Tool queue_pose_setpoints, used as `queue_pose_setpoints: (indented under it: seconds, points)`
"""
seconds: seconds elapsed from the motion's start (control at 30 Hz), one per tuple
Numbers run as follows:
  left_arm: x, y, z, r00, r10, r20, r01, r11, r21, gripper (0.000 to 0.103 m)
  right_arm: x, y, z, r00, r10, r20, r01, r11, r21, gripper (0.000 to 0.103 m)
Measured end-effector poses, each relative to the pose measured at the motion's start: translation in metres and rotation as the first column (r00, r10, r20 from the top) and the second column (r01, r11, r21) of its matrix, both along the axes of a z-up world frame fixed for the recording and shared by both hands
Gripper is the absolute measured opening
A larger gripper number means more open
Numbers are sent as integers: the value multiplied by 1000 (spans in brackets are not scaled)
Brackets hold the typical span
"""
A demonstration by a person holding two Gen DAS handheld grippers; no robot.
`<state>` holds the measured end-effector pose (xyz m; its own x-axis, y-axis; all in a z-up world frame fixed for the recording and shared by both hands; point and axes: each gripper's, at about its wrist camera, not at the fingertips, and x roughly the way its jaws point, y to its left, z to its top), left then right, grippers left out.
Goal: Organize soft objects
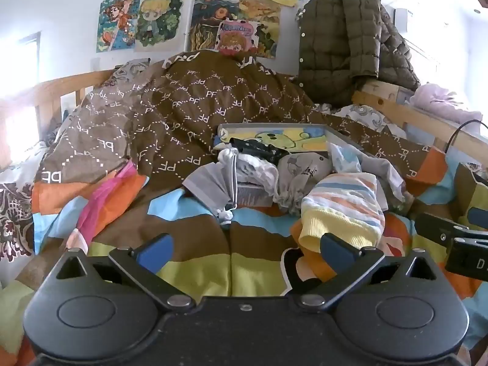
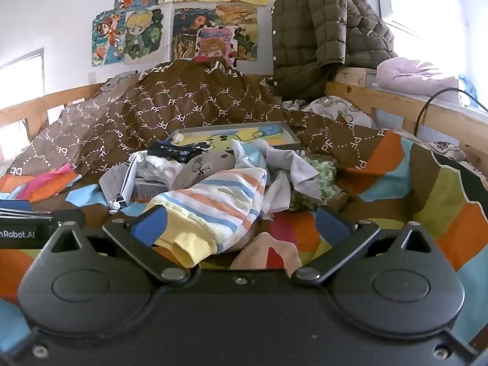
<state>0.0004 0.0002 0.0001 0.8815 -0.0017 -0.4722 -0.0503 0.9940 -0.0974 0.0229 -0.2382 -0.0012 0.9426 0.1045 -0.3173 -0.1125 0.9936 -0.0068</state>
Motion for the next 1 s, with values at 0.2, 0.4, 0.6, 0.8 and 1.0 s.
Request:
queue_pose_setpoints:
  seconds: [0.2,0.4,0.6,0.8,1.0]
  points:
    - [0,0,0,1000,2,2,-2,1000,14,102,1,0,0,1000,1,-1,-1,1000,1,103]
    - [0,0,0,1000,1,3,-1,1000,17,102,5,-1,-6,1000,3,-6,-3,1000,0,103]
    - [0,-1,0,1000,1,1,-1,1000,20,102,2,0,-1,1000,2,-14,-2,1000,5,103]
    - [0,-1,0,1000,2,1,-2,1000,21,102,3,0,-1,1000,4,-18,-4,1000,5,103]
    - [0,-1,0,1000,1,0,-1,1000,21,102,1,1,-1,1000,6,-18,-6,1000,2,103]
